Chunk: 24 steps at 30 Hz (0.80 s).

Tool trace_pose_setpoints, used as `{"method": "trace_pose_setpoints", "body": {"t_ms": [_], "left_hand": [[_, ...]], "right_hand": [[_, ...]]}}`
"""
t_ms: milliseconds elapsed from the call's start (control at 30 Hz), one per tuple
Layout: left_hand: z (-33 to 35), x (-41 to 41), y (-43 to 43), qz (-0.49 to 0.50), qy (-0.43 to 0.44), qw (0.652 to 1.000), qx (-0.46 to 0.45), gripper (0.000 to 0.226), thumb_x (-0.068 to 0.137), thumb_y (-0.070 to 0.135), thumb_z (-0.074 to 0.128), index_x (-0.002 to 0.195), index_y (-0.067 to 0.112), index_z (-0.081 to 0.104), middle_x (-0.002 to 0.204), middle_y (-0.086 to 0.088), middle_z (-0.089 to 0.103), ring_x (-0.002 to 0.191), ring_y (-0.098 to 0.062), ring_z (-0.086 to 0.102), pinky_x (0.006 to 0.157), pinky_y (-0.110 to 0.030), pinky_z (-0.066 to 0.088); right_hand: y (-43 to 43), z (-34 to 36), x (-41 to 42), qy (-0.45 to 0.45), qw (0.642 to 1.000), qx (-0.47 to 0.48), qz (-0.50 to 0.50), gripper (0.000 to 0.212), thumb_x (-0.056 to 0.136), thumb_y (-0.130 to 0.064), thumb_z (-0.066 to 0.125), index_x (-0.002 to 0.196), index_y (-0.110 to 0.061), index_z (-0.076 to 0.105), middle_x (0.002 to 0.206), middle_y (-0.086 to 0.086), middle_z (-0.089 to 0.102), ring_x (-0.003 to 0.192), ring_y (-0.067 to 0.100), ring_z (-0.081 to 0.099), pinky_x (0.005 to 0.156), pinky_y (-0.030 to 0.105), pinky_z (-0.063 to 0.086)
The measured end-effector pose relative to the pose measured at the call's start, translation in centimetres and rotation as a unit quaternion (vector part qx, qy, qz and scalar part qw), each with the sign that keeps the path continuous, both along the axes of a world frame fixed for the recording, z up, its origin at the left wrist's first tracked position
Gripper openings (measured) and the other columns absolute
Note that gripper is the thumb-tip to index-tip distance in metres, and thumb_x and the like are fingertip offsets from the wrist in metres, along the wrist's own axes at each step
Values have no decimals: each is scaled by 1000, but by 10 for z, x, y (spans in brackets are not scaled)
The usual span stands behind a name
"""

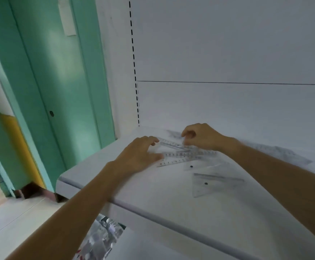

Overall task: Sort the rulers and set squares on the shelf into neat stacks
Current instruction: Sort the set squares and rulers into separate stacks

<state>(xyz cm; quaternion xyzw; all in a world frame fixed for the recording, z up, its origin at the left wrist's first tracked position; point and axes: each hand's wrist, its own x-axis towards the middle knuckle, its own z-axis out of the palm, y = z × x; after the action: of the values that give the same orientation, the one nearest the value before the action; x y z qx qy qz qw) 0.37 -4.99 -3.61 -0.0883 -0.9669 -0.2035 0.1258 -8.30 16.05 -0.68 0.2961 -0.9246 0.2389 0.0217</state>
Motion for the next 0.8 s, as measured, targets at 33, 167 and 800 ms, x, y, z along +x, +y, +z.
{"method": "trace_pose_setpoints", "body": {"t_ms": [33, 167, 800], "left_hand": [[-2, -3, -1, -9, -6, 1000, 7, 49, 82, 45, 62, 125, 24, 51, 118, 8, 54, 107, -10, 49, 90, -25, 38], [-4, -13, -11, -32, -16, 997, 67, 36, 78, 36, 71, 111, 25, 61, 99, 10, 62, 95, -5, 55, 73, -4, 34], [2, 4, -55, 40, -33, 999, 17, 22, 84, 38, 58, 103, 28, 53, 86, 11, 56, 69, -5, 50, 60, -23, 37]], "right_hand": [[-5, -4, -2, -8, 1000, 5, 5, 24, 81, -24, 65, 104, -15, 64, 96, -1, 63, 87, 10, 58, 69, 14, 41], [-17, -9, -8, -6, 1000, 21, 6, 21, 80, -34, 67, 89, -16, 69, 88, -6, 66, 81, 8, 60, 68, 18, 45], [-21, -10, 27, 181, 983, -30, -11, 36, 81, -38, 66, 110, -20, 56, 114, -5, 47, 91, 13, 55, 80, 29, 46]]}}
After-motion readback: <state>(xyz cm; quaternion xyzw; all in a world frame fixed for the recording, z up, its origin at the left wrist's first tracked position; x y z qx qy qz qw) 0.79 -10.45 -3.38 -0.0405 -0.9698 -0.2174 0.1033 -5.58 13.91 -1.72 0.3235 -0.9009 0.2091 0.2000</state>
